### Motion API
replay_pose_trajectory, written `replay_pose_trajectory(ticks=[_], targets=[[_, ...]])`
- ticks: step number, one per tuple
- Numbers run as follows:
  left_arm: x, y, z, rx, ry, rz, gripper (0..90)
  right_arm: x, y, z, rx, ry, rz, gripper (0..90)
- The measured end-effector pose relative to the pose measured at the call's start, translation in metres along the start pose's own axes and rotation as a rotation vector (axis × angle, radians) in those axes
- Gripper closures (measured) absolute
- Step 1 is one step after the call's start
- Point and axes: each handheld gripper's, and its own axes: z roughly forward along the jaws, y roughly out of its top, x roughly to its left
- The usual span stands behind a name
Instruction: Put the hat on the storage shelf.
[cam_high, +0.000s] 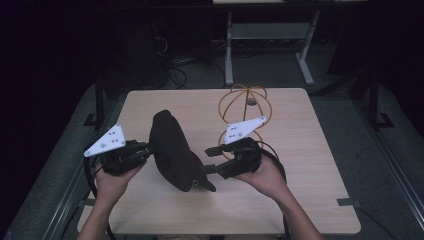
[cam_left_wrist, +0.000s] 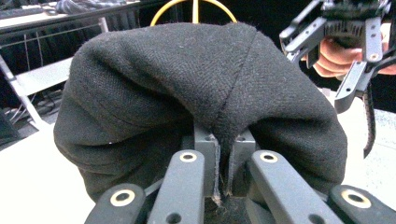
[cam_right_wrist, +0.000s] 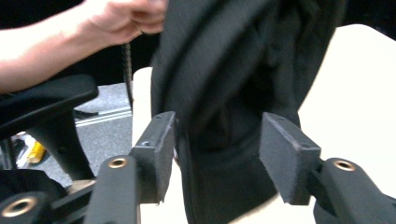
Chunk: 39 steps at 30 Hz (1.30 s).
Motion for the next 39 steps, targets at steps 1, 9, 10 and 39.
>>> replay_pose_trajectory(ticks=[1, 9, 10, 39], targets=[[0.001, 0.001, -0.001, 0.005, 0.001, 0.004, 85.8, -0.001, -0.004, -0.004, 0.002, -0.008, 0.008, 44.1], [0.011, 0.018, -0.005, 0.003, 0.005, 0.013, 85.8, -0.005, -0.027, -0.026, -0.003, -0.076, 0.008, 38.4], [0.013, 0.02, -0.006, 0.005, 0.008, 0.014, 85.8, -0.005, -0.031, -0.029, -0.004, -0.085, 0.009, 38.4], [0.042, 0.059, 0.015, 0.053, -0.053, -0.002, 85.8, -0.037, -0.139, -0.089, 0.006, -0.292, 0.205, 29.0]])
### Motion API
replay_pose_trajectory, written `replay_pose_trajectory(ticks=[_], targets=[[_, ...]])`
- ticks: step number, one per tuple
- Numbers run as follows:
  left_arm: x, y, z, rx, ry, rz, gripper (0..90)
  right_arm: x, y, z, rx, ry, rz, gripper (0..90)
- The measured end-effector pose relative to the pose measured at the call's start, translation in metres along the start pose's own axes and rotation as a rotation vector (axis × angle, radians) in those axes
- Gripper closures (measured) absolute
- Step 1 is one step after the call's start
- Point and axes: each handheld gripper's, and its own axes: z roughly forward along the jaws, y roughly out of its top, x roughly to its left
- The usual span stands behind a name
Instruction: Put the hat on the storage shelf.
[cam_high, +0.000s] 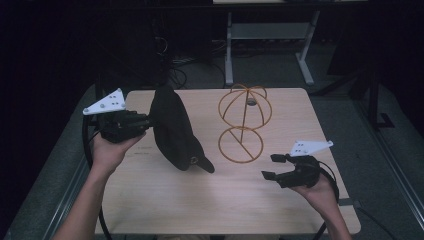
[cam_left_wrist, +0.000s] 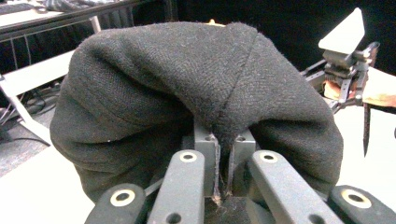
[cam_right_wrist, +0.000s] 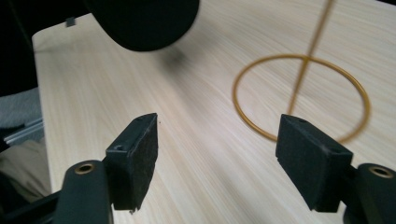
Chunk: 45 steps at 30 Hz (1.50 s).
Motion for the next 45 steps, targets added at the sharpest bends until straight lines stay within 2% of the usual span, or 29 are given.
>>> replay_pose_trajectory(ticks=[4, 10, 22, 32, 35, 45], targets=[[0.005, 0.009, 0.007, -0.002, -0.016, -0.004, 85.8, -0.01, -0.014, -0.006, -0.002, -0.033, 0.046, 27.8], [0.009, 0.027, 0.02, 0.006, -0.036, 0.012, 85.8, -0.022, -0.026, -0.017, -0.015, -0.071, 0.07, 27.7], [0.014, 0.064, 0.05, 0.022, -0.077, 0.045, 85.8, -0.034, -0.037, -0.029, -0.038, -0.118, 0.106, 27.1], [0.016, 0.097, 0.081, 0.041, -0.118, 0.077, 85.8, -0.041, -0.044, -0.04, -0.074, -0.14, 0.146, 26.6], [0.017, 0.108, 0.093, 0.063, -0.122, 0.094, 85.7, -0.042, -0.045, -0.041, -0.078, -0.141, 0.15, 26.5], [0.018, 0.13, 0.124, 0.096, -0.148, 0.091, 85.7, -0.047, -0.049, -0.048, -0.107, -0.148, 0.16, 26.4]])
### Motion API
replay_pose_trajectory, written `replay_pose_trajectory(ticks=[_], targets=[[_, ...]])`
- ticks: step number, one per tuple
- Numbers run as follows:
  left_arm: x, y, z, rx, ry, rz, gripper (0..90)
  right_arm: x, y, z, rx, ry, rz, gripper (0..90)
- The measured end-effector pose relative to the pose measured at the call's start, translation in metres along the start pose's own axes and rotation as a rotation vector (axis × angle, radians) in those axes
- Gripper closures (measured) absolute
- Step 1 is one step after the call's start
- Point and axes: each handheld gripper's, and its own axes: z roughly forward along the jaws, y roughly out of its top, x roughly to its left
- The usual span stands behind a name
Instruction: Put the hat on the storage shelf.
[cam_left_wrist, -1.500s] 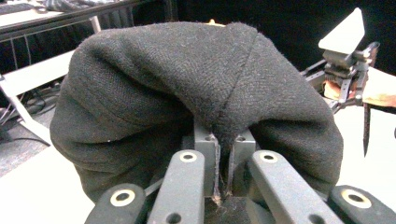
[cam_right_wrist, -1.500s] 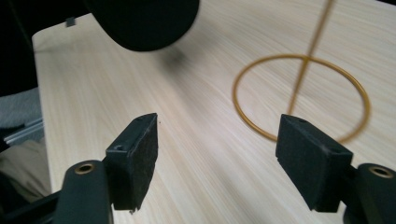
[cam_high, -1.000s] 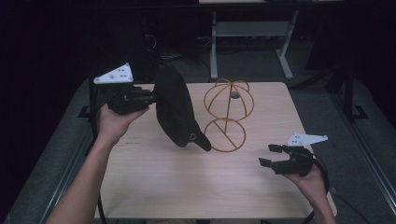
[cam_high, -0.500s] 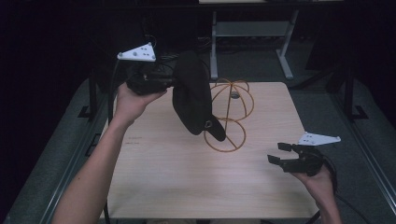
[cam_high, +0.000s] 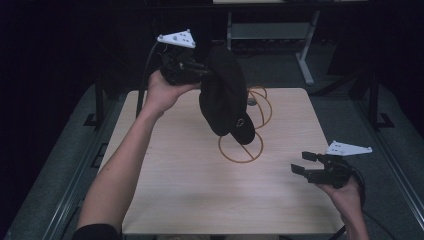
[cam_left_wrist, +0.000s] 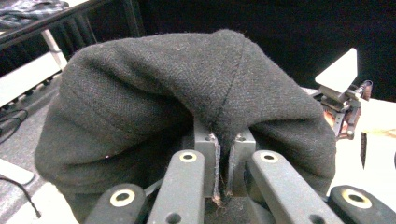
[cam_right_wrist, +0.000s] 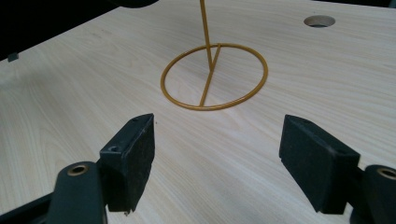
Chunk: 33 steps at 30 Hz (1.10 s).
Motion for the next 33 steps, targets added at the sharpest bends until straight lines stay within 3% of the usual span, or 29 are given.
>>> replay_pose_trajectory(ticks=[15, 19, 21, 23, 25, 28, 30, 33], targets=[[0.005, 0.014, 0.075, 0.069, -0.052, -0.045, 85.3, -0.004, -0.005, 0.0, -0.01, 0.011, 0.029, 26.4], [0.004, 0.018, 0.108, 0.125, -0.059, -0.059, 83.7, -0.005, -0.007, 0.002, -0.011, 0.016, 0.033, 26.6], [0.004, 0.017, 0.122, 0.149, -0.071, -0.073, 78.7, -0.005, -0.009, 0.005, 0.003, 0.021, 0.033, 26.6], [0.003, 0.017, 0.131, 0.191, -0.044, -0.063, 76.1, -0.005, -0.01, 0.007, 0.009, 0.023, 0.033, 26.6], [0.004, 0.016, 0.134, 0.18, -0.057, -0.092, 74.5, -0.004, -0.01, 0.008, 0.012, 0.023, 0.035, 26.6], [0.005, 0.015, 0.132, 0.19, -0.051, -0.106, 65.2, -0.002, -0.01, 0.007, 0.012, 0.021, 0.034, 26.6], [0.004, 0.016, 0.128, 0.193, -0.023, -0.092, 60.8, -0.002, -0.01, 0.007, 0.007, 0.021, 0.03, 26.6], [0.004, 0.016, 0.122, 0.19, -0.022, -0.094, 57.3, -0.003, -0.011, 0.007, 0.008, 0.02, 0.032, 26.5]])
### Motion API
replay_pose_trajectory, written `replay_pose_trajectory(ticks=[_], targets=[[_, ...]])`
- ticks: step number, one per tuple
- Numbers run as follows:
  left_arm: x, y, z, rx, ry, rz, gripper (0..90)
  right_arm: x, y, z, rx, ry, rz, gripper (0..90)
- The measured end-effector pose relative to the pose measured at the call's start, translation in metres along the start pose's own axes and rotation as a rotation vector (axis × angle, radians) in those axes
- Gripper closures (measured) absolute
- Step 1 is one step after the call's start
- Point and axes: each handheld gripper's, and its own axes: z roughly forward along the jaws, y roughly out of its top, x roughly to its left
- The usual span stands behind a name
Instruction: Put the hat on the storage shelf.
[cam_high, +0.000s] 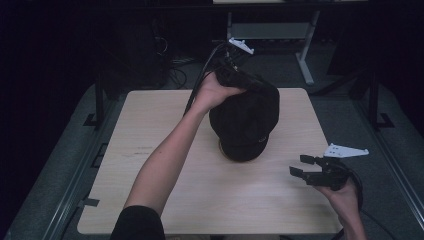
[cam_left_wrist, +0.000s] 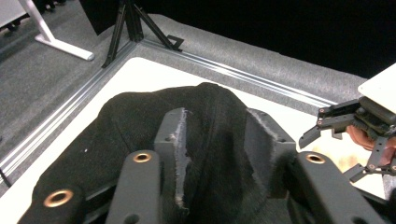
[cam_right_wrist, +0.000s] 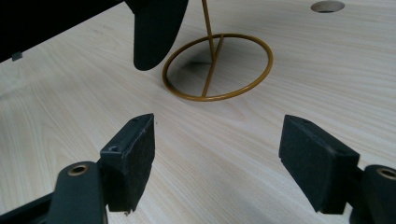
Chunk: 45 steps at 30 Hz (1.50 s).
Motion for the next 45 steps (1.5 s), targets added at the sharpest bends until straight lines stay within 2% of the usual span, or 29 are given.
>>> replay_pose_trajectory(ticks=[5, 10, 27, 31, 45], targets=[[-0.001, -0.003, -0.008, -0.008, 0.003, 0.0, 54.5, 0.0, 0.0, 0.0, -0.004, -0.006, 0.002, 26.4], [-0.002, -0.005, -0.016, 0.007, 0.017, 0.017, 53.6, 0.0, 0.0, 0.001, 0.003, -0.011, 0.001, 25.3], [-0.003, -0.024, -0.044, -0.033, 0.034, -0.014, 47.0, 0.001, 0.0, 0.007, 0.025, -0.028, -0.002, 22.6], [-0.004, -0.029, -0.048, -0.029, 0.05, -0.013, 46.4, 0.001, 0.0, 0.008, 0.028, -0.028, -0.005, 22.3], [-0.004, -0.048, -0.06, -0.034, 0.048, -0.041, 40.8, 0.002, -0.001, 0.009, 0.027, -0.036, -0.005, 21.4]])
